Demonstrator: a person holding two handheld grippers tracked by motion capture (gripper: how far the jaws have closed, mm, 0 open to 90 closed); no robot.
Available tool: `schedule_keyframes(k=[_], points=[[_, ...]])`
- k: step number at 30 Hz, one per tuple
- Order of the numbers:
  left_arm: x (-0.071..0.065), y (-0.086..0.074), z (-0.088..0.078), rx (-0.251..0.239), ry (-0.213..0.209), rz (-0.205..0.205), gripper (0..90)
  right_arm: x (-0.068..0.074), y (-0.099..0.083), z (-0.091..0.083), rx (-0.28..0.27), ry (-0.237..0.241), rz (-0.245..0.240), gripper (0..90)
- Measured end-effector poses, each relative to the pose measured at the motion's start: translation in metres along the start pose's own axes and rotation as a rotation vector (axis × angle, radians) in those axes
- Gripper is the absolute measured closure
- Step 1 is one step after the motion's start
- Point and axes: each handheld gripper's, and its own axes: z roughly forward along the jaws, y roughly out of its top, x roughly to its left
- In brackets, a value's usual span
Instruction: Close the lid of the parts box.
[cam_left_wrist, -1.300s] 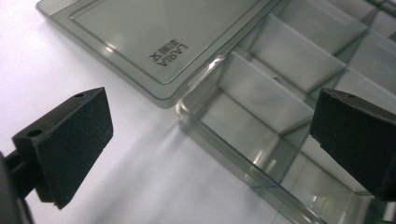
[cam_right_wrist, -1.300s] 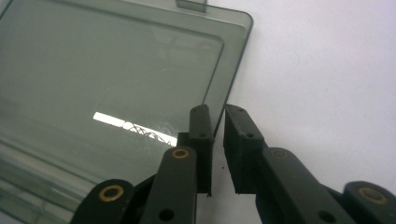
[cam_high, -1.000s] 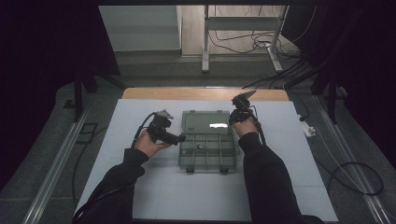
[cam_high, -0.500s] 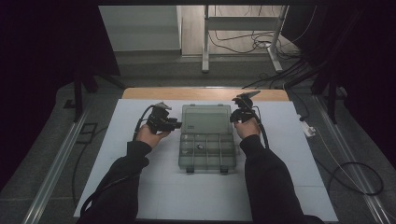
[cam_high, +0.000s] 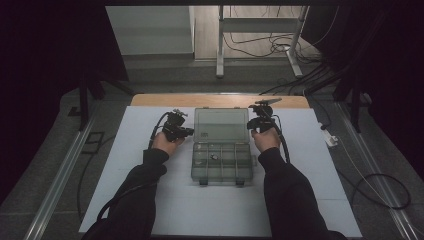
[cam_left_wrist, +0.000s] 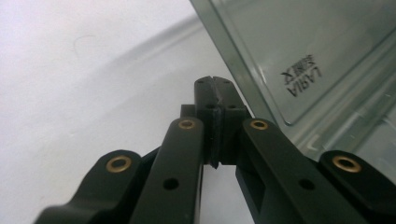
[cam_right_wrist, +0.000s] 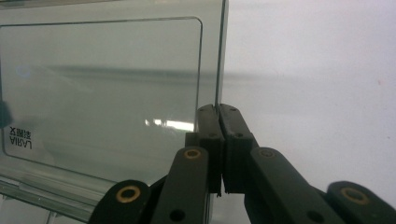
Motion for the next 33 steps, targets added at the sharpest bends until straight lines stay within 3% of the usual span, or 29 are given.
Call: schedule_keyframes(k=[12,18,33], points=[[0.001,0.008,0.015,-0.027,-0.014,-0.024,88.9,0.003,-0.004,-0.010,-0.040,0.005,-0.033,87.6],[0.004,0.017,0.006,-0.082,-0.026,-0.026,88.9,0.005,-0.007,-0.015,-0.063,0.002,-0.049,87.8],[0.001,0.016,-0.012,-0.117,-0.097,0.007,88.9,0.012,-0.020,-0.034,-0.133,-0.011,-0.108,87.7]])
